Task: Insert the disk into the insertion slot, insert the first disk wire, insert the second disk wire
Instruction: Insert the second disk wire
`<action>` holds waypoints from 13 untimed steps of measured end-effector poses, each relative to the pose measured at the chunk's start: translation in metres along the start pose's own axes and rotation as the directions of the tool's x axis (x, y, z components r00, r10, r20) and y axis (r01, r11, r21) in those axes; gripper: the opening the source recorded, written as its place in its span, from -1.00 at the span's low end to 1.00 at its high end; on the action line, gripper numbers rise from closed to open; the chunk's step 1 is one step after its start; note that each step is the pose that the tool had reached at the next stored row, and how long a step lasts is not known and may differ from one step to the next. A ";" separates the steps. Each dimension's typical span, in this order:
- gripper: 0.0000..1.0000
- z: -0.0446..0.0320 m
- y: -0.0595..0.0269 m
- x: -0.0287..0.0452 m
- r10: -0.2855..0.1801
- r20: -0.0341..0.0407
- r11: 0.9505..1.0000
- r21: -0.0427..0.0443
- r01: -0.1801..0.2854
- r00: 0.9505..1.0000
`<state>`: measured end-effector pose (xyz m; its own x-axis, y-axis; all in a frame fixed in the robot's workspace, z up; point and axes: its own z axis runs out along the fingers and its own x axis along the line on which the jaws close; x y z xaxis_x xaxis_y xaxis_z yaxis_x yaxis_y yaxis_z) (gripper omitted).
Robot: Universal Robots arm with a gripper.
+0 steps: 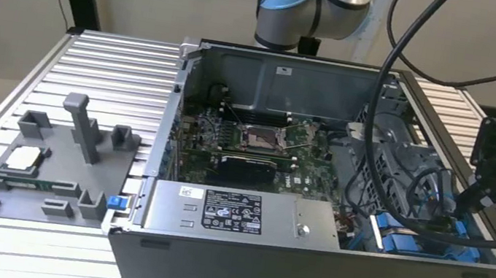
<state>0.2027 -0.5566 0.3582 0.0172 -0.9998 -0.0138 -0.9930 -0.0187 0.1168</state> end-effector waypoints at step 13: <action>-1.00 -0.0141 0.0187 -0.0005 0.005 0.002 1.000 0.000 -0.005 1.000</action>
<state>0.1858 -0.5567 0.3744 0.0118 -0.9998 -0.0153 -0.9931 -0.0135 0.1168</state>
